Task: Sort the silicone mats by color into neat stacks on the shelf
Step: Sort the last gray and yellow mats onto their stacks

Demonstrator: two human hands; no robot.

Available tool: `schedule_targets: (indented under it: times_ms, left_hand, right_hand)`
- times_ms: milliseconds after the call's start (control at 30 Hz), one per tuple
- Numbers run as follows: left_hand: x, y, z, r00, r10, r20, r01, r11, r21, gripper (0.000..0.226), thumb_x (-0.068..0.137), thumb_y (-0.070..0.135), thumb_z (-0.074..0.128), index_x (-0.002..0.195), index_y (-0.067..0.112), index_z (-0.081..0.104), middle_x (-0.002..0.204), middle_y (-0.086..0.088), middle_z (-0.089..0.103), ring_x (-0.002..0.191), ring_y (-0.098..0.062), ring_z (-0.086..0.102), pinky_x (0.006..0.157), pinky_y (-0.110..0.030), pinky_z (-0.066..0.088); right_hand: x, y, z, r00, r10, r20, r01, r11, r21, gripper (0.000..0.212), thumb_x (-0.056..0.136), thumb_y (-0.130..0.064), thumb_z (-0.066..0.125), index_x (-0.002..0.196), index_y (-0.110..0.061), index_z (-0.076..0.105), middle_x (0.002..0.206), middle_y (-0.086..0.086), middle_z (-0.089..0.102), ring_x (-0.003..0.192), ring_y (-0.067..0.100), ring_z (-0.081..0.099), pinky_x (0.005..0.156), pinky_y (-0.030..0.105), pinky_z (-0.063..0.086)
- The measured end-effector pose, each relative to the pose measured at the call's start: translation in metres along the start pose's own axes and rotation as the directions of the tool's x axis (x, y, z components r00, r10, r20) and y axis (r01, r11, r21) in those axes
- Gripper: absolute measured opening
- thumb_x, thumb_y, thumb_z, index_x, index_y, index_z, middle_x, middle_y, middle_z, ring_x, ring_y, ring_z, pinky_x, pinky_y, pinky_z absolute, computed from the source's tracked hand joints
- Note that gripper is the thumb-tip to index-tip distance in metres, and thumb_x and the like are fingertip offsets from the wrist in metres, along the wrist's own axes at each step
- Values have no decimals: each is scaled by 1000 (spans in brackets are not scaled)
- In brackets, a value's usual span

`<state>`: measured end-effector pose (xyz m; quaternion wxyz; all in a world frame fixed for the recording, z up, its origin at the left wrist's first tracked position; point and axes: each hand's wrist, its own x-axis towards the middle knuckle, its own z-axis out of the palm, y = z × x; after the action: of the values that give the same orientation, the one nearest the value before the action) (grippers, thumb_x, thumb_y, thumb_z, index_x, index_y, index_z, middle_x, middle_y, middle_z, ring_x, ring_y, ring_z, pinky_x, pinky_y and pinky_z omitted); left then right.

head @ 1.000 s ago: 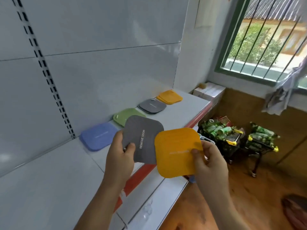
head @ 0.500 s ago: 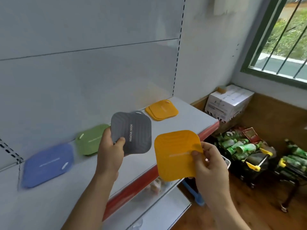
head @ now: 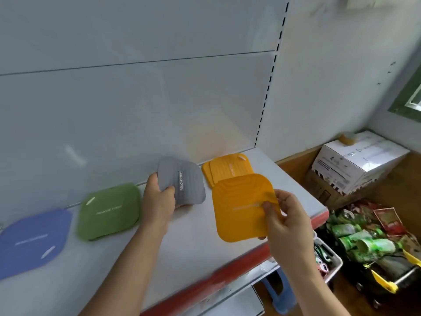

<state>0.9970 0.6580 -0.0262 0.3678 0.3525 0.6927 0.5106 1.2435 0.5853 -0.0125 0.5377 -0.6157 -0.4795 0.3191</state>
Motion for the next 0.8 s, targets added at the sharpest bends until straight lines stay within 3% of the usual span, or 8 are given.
schedule_targets:
  times_ms: [200,300,367,433,533,633,733,800]
  left_hand:
    - [3,2,22,997,34,-74,-9,949,315,46,95,2,48,138,15,48,133,-15,63,109,-38,62,76,-32,41]
    - [-1,1,29,983,144,-110,-78,887,456,72,96,4,52,160,23,23,148,-18,54,119,-41,62,78,-37,45]
    - [0,-1,34,968,230,-102,-136,819,557,86,95,7,59,164,28,11,155,-16,46,127,-40,58,90,-46,54]
    - [1,-8,39,952,298,-75,-147,656,740,81,89,10,68,159,18,28,151,-18,45,125,-44,56,94,-53,54]
    - [2,-15,44,930,356,-96,-78,444,893,43,80,18,76,120,7,64,146,-23,47,119,-49,54,91,-56,53]
    - [3,-18,47,921,384,-71,-71,345,936,32,84,29,72,109,9,72,145,-19,53,133,-46,48,101,-59,47]
    - [2,-26,50,931,364,-25,-92,300,949,50,91,47,46,113,13,75,122,-12,68,121,-40,58,97,-59,48]
    - [0,-28,52,935,354,-27,-88,305,948,61,91,52,38,120,13,74,115,-11,70,112,-40,62,95,-56,50]
  right_hand:
    - [48,6,11,999,19,50,-20,1000,13,16,105,-18,56,113,-31,59,102,-9,67,78,25,68,46,24,54]
    - [68,10,17,993,21,112,-24,999,24,17,104,-18,56,112,-33,59,100,-9,67,78,24,68,45,23,53]
    - [85,13,21,990,10,142,-14,1000,27,18,104,-18,56,110,-35,59,100,-10,67,78,22,68,45,23,53]
    - [99,15,22,984,5,178,-9,1000,26,22,104,-17,56,104,-39,58,99,-13,66,77,19,68,46,23,53]
    - [121,17,20,975,-4,221,-4,999,39,22,104,-17,57,106,-40,57,103,-11,67,78,22,70,46,24,54]
    - [147,18,20,972,3,233,-11,999,32,27,104,-20,58,122,-39,52,112,-9,64,84,22,70,48,30,58]
    - [164,19,26,966,-22,259,28,999,-20,46,104,-21,57,138,-49,42,115,-7,61,89,16,66,59,44,63]
    - [173,20,36,956,-64,286,83,995,-53,52,105,-18,54,139,-55,40,109,-10,59,87,11,62,65,46,62]
